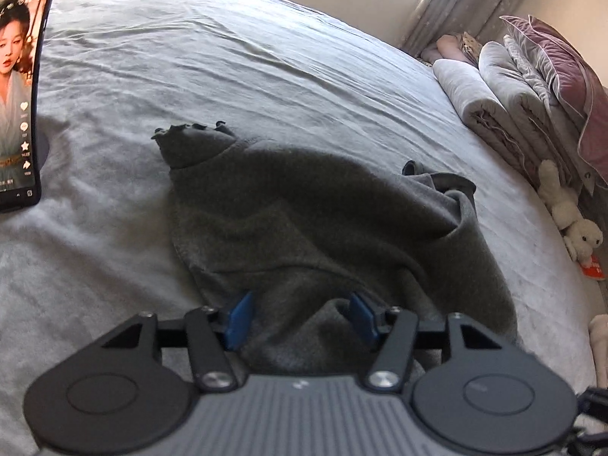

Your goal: Fold clothes

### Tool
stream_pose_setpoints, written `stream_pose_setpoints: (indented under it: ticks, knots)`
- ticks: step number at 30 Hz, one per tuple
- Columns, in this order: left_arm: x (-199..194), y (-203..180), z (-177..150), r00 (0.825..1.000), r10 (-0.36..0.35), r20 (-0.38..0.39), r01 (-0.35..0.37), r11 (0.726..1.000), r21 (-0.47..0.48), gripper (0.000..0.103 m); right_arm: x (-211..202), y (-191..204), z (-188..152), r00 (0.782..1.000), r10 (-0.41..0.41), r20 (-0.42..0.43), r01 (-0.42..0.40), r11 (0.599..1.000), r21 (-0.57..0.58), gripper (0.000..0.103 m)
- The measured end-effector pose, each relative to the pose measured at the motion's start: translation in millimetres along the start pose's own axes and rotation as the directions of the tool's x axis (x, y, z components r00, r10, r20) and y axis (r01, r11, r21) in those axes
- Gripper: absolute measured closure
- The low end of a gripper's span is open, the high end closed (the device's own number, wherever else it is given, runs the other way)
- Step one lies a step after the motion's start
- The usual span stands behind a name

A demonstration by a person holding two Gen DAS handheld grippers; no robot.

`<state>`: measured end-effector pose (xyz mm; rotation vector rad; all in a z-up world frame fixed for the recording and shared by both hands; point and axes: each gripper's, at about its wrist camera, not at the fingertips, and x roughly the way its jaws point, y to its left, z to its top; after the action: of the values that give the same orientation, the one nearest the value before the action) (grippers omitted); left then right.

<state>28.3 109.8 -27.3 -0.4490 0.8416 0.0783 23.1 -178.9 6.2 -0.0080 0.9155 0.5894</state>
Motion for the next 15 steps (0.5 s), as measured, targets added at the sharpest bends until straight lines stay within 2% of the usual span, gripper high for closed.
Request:
stream_pose_setpoints:
  ticks: [3, 8, 15]
  knots:
    - [-1.8, 1.1, -1.1, 1.000, 0.000, 0.005, 0.000, 1.000, -0.001, 0.042, -4.3, -12.8, 5.2, 0.998, -0.042, 0.043, 0.040, 0.998, 0.058, 0.039]
    - [-5.0, 4.4, -3.5, 0.999, 0.016, 0.030, -0.015, 1.000, -0.022, 0.042, 11.4, -30.3, 17.8, 0.995, -0.046, 0.089, 0.028, 0.982, 0.186, 0.039]
    - [-10.4, 8.4, -3.9, 0.996, 0.055, 0.076, -0.048, 0.995, -0.084, 0.042, 46.4, -47.8, 33.3, 0.990, 0.017, 0.141, -0.064, 0.938, 0.340, 0.039]
